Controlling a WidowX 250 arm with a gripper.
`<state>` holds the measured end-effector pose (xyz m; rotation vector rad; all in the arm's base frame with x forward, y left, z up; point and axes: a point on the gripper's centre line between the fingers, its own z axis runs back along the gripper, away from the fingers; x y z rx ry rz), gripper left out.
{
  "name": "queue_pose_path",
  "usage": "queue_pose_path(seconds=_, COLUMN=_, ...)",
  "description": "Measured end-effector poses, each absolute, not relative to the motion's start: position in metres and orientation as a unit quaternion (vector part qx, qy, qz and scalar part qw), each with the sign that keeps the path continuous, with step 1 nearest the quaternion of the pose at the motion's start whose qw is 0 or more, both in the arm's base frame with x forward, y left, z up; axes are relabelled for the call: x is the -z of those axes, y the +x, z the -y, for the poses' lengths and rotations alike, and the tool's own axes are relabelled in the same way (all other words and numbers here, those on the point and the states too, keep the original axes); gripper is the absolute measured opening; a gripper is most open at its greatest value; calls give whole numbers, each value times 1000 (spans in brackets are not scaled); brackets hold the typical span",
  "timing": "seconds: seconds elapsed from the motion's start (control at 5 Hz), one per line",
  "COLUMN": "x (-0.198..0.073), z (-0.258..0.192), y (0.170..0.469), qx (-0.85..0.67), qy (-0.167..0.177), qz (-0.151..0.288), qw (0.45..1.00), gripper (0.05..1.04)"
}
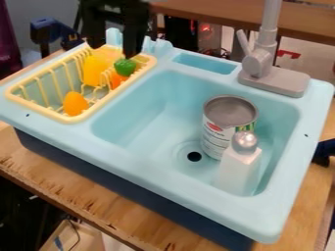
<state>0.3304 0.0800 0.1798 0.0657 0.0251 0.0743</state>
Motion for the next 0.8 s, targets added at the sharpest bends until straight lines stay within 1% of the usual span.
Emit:
queue_pose_path(seconds=0.2, x=-166, z=-83, y=339, qx=-40, qy=29, qz=-26, qw=998, gripper=1003)
queue_pose_path(seconds=0.8, x=-148, z=-85, y=356, qx=-42, qy=22, qz=-48, qw=998, gripper=1003)
